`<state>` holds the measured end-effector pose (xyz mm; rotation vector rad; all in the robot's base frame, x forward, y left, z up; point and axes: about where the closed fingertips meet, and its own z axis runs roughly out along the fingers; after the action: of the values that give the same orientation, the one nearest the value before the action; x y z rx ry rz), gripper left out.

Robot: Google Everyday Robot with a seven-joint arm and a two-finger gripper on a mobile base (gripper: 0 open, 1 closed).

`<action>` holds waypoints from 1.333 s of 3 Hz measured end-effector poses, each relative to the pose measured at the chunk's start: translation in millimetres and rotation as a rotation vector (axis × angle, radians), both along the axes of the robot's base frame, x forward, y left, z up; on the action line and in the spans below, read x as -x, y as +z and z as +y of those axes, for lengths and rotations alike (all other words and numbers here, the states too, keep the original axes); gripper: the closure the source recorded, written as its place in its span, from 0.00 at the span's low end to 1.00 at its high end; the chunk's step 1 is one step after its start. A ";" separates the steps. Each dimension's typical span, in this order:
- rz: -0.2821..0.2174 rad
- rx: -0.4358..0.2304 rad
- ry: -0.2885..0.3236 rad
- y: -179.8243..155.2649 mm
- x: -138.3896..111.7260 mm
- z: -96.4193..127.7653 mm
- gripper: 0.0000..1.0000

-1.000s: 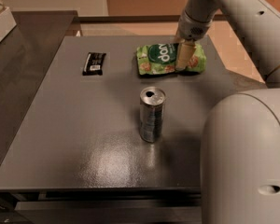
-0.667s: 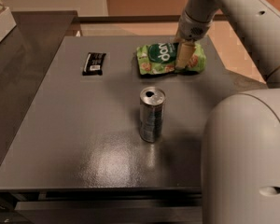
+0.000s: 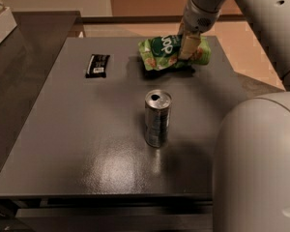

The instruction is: Move green rice chip bag near rxbar chocolate

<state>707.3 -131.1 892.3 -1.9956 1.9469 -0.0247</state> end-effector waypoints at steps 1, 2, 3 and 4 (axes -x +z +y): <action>-0.042 -0.017 0.051 27.3 7.7 18.3 1.00; -0.065 -0.029 0.112 45.5 14.9 45.4 1.00; -0.056 -0.031 0.160 45.1 17.7 75.4 1.00; -0.034 -0.031 0.186 37.7 16.8 97.9 1.00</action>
Offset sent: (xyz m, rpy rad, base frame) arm -0.0319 0.0743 0.0724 0.0367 -0.0809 0.1866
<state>690.5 -33.2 930.0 -2.1324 1.7237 0.0170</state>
